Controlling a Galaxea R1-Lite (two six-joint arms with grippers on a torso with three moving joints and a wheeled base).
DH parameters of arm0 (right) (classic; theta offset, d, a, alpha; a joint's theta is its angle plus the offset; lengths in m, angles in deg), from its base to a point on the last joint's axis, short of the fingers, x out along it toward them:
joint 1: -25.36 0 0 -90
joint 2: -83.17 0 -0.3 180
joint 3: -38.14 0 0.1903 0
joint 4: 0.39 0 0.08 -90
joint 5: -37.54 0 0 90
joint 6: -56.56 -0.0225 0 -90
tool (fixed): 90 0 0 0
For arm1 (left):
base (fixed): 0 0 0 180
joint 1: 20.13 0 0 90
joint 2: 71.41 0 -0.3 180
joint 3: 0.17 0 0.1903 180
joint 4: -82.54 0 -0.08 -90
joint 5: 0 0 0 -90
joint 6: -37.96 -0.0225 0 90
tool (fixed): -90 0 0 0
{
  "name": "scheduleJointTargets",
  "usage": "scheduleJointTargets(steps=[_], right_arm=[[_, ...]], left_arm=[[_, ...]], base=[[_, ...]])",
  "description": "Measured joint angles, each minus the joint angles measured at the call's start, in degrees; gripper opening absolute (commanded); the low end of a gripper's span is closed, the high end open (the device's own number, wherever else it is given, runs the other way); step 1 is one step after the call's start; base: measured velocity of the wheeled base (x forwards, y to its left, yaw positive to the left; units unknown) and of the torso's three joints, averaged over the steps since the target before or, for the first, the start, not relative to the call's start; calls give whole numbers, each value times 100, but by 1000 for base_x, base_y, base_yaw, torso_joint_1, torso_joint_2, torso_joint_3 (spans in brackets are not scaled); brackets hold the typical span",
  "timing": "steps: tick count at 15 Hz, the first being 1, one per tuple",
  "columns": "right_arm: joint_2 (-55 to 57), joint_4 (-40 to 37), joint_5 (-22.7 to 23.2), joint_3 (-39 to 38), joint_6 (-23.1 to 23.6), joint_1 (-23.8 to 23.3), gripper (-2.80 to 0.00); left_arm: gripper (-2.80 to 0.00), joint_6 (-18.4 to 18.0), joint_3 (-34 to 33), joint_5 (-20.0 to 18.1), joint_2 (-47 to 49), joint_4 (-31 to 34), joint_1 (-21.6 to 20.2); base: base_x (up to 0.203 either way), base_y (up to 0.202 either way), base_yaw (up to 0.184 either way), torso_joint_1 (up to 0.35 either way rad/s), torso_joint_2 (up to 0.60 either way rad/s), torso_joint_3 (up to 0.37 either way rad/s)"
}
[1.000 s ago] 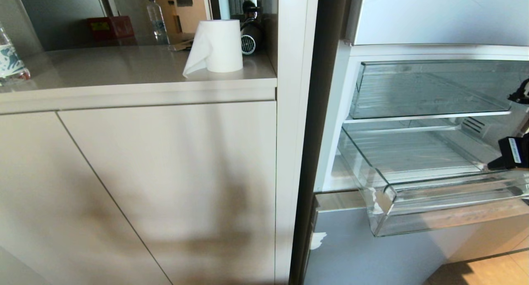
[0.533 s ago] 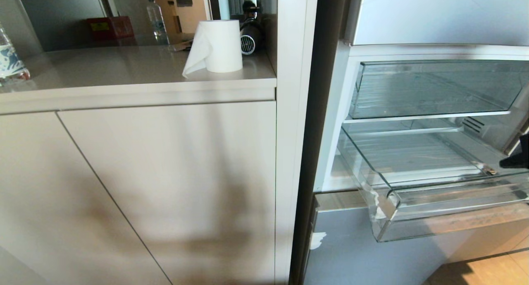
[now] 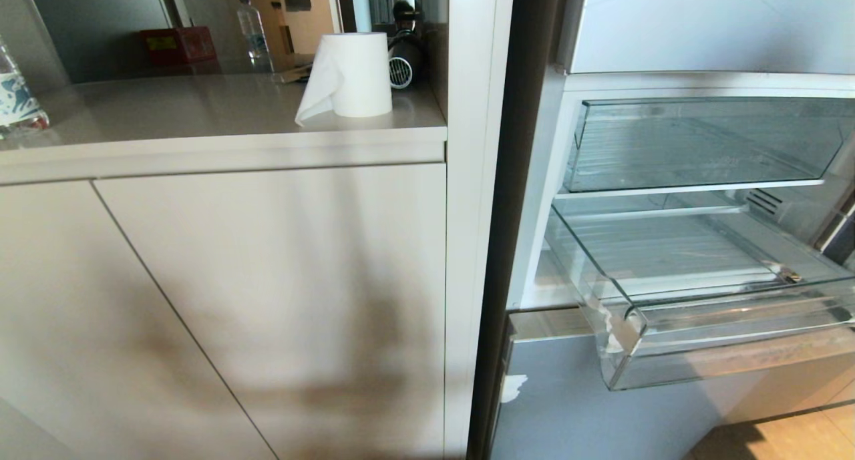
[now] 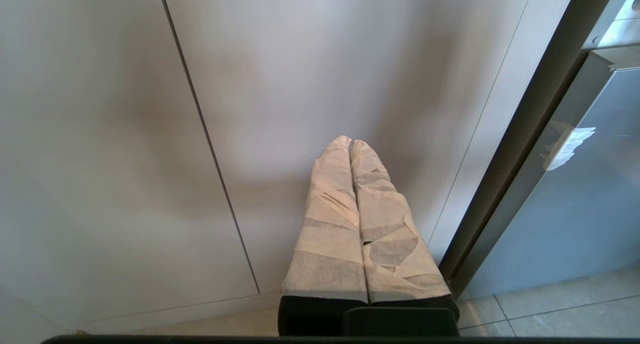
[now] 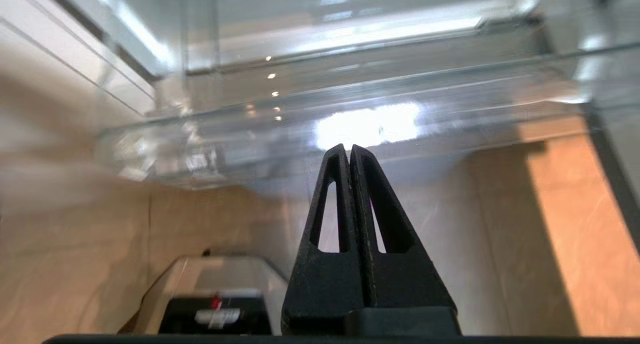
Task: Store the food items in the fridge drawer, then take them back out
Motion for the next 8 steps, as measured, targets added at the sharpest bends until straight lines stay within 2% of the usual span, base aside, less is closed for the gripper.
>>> scheduleJointTargets(steps=[3, 8], right_arm=[[-1479, 382, 0, -941, 44, 4, -280], [-3592, 923, 5, -3116, 161, 4, -280]], left_arm=[[-280, 0, 0, 0, 0, 0, 0], [-280, 0, 0, 0, 0, 0, 0]], base=[[0, 0, 0, 0, 0, 0], [0, 0, 0, 0, 0, 0]])
